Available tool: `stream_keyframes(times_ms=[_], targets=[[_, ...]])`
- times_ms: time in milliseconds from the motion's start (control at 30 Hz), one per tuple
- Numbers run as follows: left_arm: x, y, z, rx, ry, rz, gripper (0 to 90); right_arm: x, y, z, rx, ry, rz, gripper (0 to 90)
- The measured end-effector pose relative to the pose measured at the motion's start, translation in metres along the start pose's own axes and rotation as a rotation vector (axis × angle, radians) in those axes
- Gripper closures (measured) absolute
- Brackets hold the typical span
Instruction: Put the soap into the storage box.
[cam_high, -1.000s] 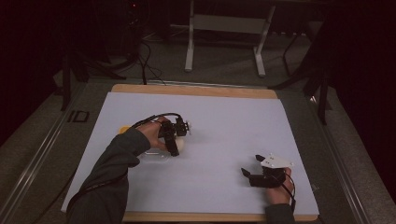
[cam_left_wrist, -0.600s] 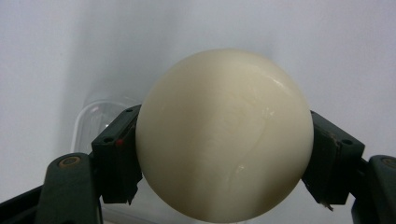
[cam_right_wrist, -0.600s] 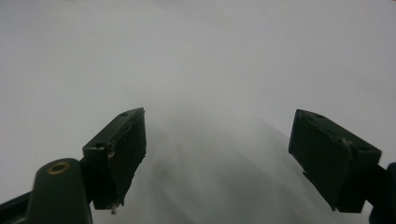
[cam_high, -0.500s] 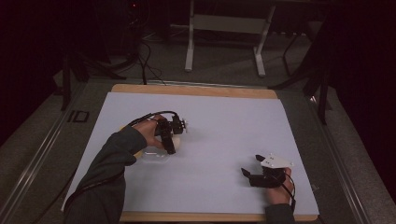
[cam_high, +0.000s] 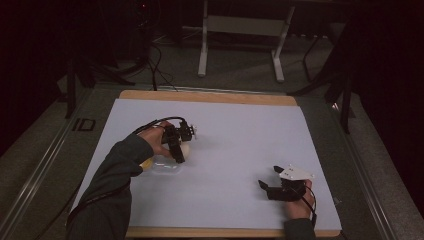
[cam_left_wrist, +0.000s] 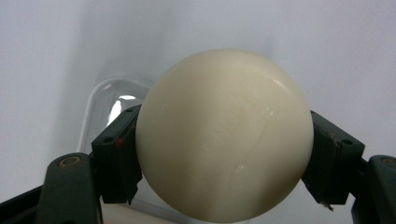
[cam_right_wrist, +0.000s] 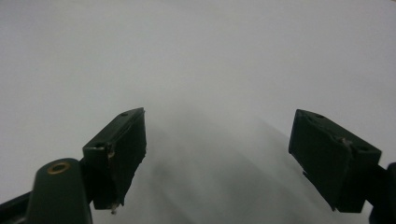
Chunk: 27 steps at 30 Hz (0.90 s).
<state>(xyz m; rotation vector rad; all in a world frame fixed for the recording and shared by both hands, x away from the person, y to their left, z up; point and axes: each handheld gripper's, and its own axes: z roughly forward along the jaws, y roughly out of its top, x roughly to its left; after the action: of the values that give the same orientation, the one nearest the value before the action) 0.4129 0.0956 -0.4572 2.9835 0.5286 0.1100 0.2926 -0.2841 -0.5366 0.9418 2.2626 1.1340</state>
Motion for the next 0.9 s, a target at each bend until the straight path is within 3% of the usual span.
stream_keyframes(times_ms=[900], targets=[[0.015,-0.025,-0.002,-0.009,0.0,-0.074,25.2,0.0,0.0,0.0,-0.001,-0.001,0.001,18.8]])
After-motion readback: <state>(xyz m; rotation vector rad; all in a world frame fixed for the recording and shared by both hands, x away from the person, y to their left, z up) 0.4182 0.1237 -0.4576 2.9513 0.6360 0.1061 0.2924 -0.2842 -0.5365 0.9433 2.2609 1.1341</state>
